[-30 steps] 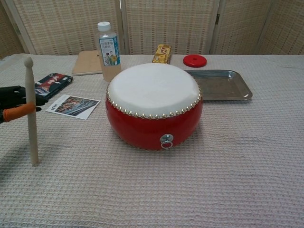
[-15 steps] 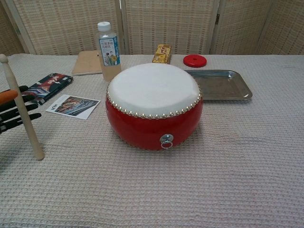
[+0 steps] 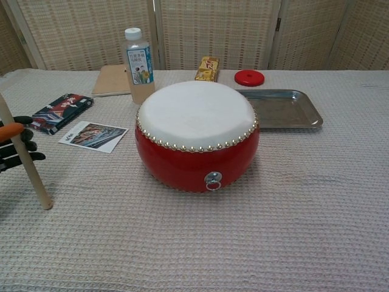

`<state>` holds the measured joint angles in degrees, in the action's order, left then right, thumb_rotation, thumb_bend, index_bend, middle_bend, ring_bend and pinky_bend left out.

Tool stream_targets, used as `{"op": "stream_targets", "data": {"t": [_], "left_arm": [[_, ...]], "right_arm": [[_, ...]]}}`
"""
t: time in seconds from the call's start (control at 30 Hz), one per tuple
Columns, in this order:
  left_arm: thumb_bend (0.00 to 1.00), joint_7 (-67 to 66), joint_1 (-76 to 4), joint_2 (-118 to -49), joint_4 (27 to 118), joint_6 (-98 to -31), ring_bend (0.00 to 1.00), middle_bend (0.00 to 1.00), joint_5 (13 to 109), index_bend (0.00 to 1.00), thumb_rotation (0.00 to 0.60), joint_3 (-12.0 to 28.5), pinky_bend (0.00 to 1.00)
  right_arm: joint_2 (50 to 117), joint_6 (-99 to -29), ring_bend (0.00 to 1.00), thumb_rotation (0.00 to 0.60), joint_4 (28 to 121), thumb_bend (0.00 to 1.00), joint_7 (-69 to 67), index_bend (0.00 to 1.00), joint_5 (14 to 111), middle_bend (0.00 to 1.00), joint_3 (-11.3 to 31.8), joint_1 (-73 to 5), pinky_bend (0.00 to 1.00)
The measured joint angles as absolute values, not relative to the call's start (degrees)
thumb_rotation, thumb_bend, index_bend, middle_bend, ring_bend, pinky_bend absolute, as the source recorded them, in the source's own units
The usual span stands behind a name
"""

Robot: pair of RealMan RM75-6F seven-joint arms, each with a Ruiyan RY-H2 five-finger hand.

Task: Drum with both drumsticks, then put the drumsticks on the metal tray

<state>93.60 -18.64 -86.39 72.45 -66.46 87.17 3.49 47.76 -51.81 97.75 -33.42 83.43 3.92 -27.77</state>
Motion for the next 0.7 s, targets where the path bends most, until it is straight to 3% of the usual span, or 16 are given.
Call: {"op": "stream_targets", "data": {"t": [0.17,0.37,0.5,0.7], "left_arm": [[0.28,91.40,-18.09,-86.89,71.95,-67.78,0.56,0.65,87.15,0.53,0.600,2.80,0.50],[0.23,90.01,-18.05,-86.52,72.41,-67.52,0.57,0.67,86.79,0.52,0.600,2.32,0.58],[0.23,85.92,-17.82,-86.90,72.35,-67.57,0.65,0.75,85.77,0.61,0.600,2.49,0.70],[0.23,77.75,-16.93,-88.19,72.40,-68.35,0.74,0.85,83.69,0.73,0.600,3.07,0.76]], "right_arm": [[47.72,-52.33,1.00,0.600,98.15,0.86,-33.32,1.00,83.60,1.00,3.99,-27.55,1.00],[47.76,-52.71,1.00,0.600,98.63,0.86,-32.96,1.00,83.66,1.00,4.11,-27.43,1.00],[47.68,-53.07,1.00,0.600,99.04,0.86,-32.68,1.00,83.57,1.00,4.22,-27.28,1.00],[47.40,-53.52,1.00,0.600,99.64,0.86,-32.16,1.00,83.27,1.00,4.26,-26.89,1.00]]}}
